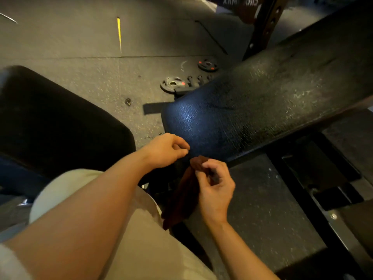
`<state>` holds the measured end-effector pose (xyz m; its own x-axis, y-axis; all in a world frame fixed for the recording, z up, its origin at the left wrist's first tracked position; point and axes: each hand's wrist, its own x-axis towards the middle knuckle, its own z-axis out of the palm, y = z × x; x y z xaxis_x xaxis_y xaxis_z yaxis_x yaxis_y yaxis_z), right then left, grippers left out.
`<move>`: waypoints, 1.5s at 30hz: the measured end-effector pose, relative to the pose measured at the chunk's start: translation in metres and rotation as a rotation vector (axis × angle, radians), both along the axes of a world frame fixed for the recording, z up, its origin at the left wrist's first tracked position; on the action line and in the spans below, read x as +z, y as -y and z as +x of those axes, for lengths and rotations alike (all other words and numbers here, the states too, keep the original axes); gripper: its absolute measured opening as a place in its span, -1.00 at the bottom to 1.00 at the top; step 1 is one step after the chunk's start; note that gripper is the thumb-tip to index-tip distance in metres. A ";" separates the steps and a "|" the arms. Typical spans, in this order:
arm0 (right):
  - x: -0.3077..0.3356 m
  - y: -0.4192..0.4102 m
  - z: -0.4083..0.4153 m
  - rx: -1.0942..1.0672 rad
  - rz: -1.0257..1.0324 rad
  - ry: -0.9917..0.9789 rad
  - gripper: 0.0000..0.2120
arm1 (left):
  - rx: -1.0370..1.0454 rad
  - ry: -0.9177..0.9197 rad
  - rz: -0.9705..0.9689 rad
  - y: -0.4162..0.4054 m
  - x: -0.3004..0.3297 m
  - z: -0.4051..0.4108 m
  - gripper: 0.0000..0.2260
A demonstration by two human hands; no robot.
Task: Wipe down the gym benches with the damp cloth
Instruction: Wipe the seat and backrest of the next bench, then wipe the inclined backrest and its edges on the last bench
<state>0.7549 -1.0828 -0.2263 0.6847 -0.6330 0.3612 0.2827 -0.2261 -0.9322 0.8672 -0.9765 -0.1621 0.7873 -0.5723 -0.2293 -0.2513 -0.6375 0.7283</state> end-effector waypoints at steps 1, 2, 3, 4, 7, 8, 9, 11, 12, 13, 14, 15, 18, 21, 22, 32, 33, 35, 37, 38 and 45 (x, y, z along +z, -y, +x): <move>0.016 0.000 0.007 0.053 0.037 0.032 -0.70 | 0.041 -0.032 -0.142 0.000 0.010 -0.003 -0.80; 0.033 0.000 0.016 0.109 0.082 0.055 -0.70 | 0.088 -0.074 -0.288 -0.001 0.022 -0.005 -0.80; 0.051 -0.001 0.028 0.162 0.128 0.074 -0.68 | 0.131 -0.132 -0.420 -0.004 0.033 -0.007 -0.79; 0.071 -0.002 0.040 0.209 0.166 0.091 -0.67 | 0.165 -0.200 -0.531 -0.008 0.044 -0.008 -0.78; 0.131 -0.017 0.074 0.384 0.317 0.154 -0.73 | 0.224 -0.270 -0.725 -0.036 0.076 -0.003 -0.71; 0.151 -0.025 0.084 0.464 0.377 0.170 -0.75 | 0.228 -0.249 -0.745 -0.048 0.087 0.001 -0.71; 0.170 -0.034 0.093 0.545 0.417 0.176 -0.76 | 0.235 -0.212 -0.747 -0.062 0.097 0.005 -0.71; 0.206 -0.053 0.107 0.665 0.416 0.146 -0.79 | 0.272 -0.099 -0.752 -0.088 0.120 0.013 -0.73; 0.221 -0.063 0.114 0.709 0.391 0.133 -0.80 | 0.313 -0.025 -0.767 -0.100 0.132 0.016 -0.76; 0.235 -0.074 0.121 0.747 0.362 0.132 -0.81 | 0.369 0.053 -0.795 -0.113 0.144 0.019 -0.80; 0.246 -0.085 0.128 0.775 0.329 0.128 -0.81 | 0.438 0.124 -0.831 -0.125 0.156 0.021 -0.83; 0.256 -0.097 0.136 0.797 0.287 0.112 -0.80 | 0.515 0.188 -0.864 -0.139 0.167 0.023 -0.85; 0.278 -0.137 0.149 0.872 0.092 -0.015 -0.77 | 0.726 0.333 -0.928 -0.177 0.193 0.025 -0.94; 0.285 -0.174 0.148 0.989 -0.002 -0.140 -0.30 | 0.909 0.435 -0.957 -0.217 0.207 0.024 -0.90; 0.284 -0.186 0.147 0.996 -0.095 -0.130 -0.12 | 0.967 0.447 -0.965 -0.230 0.209 0.022 -0.90; 0.262 -0.276 0.166 0.850 -0.716 0.046 -0.88 | 1.024 0.468 -0.693 -0.309 0.184 -0.031 -0.49; 0.261 -0.281 0.169 0.870 -0.678 0.023 -0.86 | 0.980 0.447 -0.588 -0.312 0.178 -0.035 -0.43; 0.258 -0.291 0.172 0.939 -0.577 -0.039 -0.84 | 0.987 0.448 -0.456 -0.317 0.168 -0.036 -0.42; 0.254 -0.301 0.177 0.985 -0.506 -0.086 -0.82 | 1.068 0.501 -0.421 -0.323 0.162 -0.036 -0.51; 0.252 -0.304 0.180 1.000 -0.486 -0.108 -0.81 | 1.104 0.548 -0.393 -0.329 0.160 -0.035 -0.57; 0.230 -0.338 0.197 1.219 -0.369 -0.285 -0.64 | 1.214 0.681 0.038 -0.382 0.141 -0.048 -0.79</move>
